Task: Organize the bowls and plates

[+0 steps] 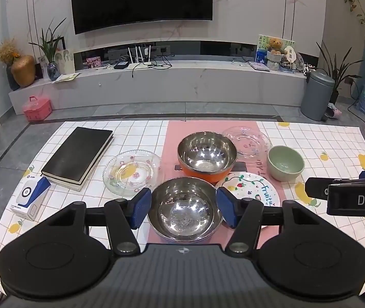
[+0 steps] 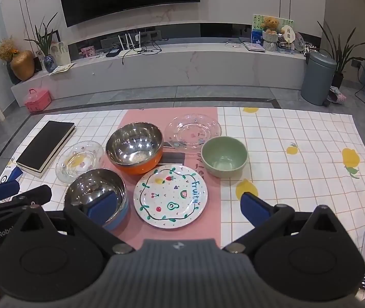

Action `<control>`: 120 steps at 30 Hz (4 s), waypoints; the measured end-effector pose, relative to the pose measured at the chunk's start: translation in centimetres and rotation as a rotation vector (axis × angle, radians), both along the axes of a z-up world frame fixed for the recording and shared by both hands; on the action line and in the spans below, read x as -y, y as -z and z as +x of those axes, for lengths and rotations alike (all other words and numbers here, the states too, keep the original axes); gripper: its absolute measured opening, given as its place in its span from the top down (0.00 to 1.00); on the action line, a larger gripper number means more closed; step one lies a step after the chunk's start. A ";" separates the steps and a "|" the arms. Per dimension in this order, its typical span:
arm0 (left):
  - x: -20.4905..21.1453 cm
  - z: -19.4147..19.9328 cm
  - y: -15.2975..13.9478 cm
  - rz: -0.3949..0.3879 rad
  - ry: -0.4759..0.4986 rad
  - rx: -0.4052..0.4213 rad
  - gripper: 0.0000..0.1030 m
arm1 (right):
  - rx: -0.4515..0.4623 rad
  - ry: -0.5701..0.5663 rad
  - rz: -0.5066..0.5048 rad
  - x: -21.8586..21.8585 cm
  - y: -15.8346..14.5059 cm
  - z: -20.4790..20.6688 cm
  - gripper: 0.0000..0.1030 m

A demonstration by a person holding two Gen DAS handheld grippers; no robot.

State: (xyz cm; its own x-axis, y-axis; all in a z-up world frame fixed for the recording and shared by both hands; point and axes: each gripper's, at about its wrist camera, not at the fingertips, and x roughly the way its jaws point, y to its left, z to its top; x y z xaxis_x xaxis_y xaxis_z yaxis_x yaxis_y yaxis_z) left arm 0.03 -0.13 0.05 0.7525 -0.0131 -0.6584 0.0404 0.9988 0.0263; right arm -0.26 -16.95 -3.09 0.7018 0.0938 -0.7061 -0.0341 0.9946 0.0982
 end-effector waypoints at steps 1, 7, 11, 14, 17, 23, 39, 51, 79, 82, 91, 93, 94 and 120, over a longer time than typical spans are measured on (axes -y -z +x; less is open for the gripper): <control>0.0 0.0 0.0 0.000 -0.001 0.000 0.32 | -0.001 -0.001 0.000 0.0 0.0 0.0 0.03; 0.1 -0.1 -0.1 0.000 0.001 0.001 0.32 | -0.003 0.000 0.000 0.0 0.1 0.0 0.03; 0.1 -0.1 -0.2 0.001 -0.001 0.000 0.32 | -0.003 0.001 0.001 0.0 0.1 0.0 0.03; 0.0 -0.1 -0.3 0.000 -0.001 -0.001 0.32 | -0.004 0.001 0.001 0.0 0.0 0.0 0.03; 0.1 -0.1 -0.2 0.001 -0.001 0.001 0.32 | -0.005 0.003 0.004 0.0 0.0 -0.1 0.03; 0.0 -0.2 -0.4 0.000 -0.005 -0.001 0.32 | -0.010 0.005 0.009 0.1 0.0 -0.1 0.03; -0.3 -0.3 -0.3 -0.005 -0.008 -0.007 0.32 | -0.014 0.007 0.007 0.1 0.3 -0.2 0.03; -0.3 -0.3 -0.3 -0.005 -0.008 -0.007 0.32 | -0.019 0.008 0.005 0.1 0.1 0.1 0.03; -0.3 -0.3 -0.2 -0.004 -0.008 -0.010 0.32 | -0.026 0.008 -0.001 0.0 -0.1 0.3 0.03; -0.2 -0.3 -0.2 -0.003 -0.011 -0.012 0.32 | -0.027 0.003 -0.003 -0.3 -0.1 0.5 0.03; -1.0 0.5 0.6 -0.029 -0.009 -0.016 0.32 | 0.058 -0.002 -0.011 -1.7 1.1 0.8 0.03; -1.3 0.8 0.9 -0.039 -0.005 -0.009 0.32 | 0.084 -0.008 -0.017 -2.3 1.4 1.0 0.03; -1.5 1.1 1.0 -0.043 -0.003 -0.010 0.32 | 0.097 -0.010 -0.023 -2.7 1.6 1.2 0.03; -8.9 7.4 10.0 -0.301 -0.112 -0.186 0.63 | -0.190 -0.034 0.114 -8.4 11.0 9.1 0.54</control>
